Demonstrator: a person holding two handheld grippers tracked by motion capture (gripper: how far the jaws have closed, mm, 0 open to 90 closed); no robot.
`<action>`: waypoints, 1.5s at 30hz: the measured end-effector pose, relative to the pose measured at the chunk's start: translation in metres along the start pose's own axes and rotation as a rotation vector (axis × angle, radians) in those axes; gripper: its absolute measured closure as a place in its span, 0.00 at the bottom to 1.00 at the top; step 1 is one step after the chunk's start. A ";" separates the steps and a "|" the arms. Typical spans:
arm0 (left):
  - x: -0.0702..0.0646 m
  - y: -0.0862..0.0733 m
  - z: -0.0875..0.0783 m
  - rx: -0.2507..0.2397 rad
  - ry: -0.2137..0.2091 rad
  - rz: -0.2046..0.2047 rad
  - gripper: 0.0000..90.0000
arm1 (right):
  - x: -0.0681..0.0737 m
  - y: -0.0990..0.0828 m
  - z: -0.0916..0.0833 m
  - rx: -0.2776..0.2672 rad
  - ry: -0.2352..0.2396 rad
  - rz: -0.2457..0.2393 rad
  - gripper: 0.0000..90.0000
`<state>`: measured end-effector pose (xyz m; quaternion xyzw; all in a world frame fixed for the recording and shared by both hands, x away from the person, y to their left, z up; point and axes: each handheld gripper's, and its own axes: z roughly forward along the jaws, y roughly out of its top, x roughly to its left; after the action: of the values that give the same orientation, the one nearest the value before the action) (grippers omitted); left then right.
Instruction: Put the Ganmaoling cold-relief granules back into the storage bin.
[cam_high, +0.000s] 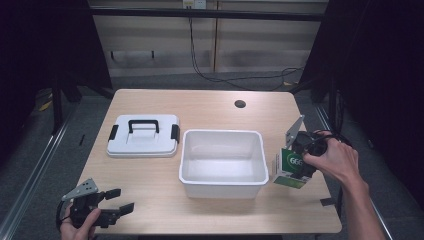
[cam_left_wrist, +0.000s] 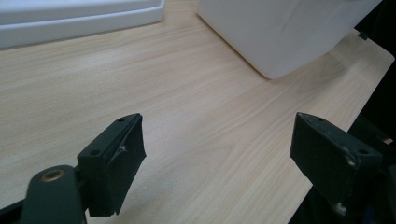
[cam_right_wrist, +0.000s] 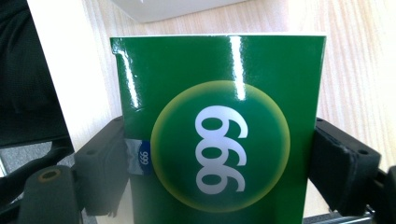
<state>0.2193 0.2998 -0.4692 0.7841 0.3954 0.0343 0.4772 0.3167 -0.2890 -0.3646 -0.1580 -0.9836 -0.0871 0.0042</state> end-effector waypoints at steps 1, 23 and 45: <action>0.000 0.000 0.000 0.000 0.000 0.000 0.20 | 0.000 0.000 0.000 0.000 0.000 0.000 0.18; 0.000 0.000 0.000 -0.001 -0.001 -0.002 0.20 | 0.001 0.005 -0.026 0.029 -0.013 -0.028 0.18; 0.000 0.000 0.000 0.000 -0.001 -0.002 0.20 | 0.006 -0.008 -0.060 -0.110 -0.061 0.015 0.18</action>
<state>0.2195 0.2997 -0.4694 0.7838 0.3957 0.0336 0.4775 0.3074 -0.3048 -0.3071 -0.1680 -0.9758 -0.1359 -0.0338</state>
